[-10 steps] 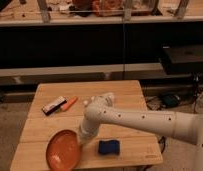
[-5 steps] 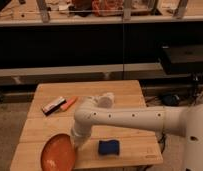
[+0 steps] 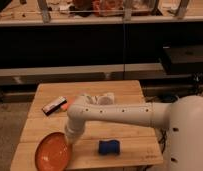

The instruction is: Drag the ceramic bowl in a circle

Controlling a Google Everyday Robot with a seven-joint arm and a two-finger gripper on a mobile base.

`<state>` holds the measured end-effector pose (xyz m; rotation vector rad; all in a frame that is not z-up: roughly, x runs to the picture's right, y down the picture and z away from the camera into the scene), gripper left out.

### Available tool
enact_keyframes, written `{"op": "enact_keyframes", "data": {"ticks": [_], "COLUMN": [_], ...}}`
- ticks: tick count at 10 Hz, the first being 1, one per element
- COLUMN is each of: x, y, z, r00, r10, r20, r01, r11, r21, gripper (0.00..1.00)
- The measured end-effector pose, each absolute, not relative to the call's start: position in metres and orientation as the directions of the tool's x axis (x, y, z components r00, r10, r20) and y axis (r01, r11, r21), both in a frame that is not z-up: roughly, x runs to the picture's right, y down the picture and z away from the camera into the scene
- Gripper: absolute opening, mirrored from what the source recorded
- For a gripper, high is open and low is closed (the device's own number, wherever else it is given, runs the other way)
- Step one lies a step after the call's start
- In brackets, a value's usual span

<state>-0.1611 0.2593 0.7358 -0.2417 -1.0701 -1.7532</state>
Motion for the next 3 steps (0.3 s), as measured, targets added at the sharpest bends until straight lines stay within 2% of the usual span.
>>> {"op": "enact_keyframes", "data": {"ticks": [3], "x": [-0.1664], "y": [0.2568], "z": [0.7375], "r00": [-0.461], "r10": [-0.655], "r20": [0.599], "r01": [0.831], "r11": [-0.082], "r21": [0.55], "gripper": [0.0]}}
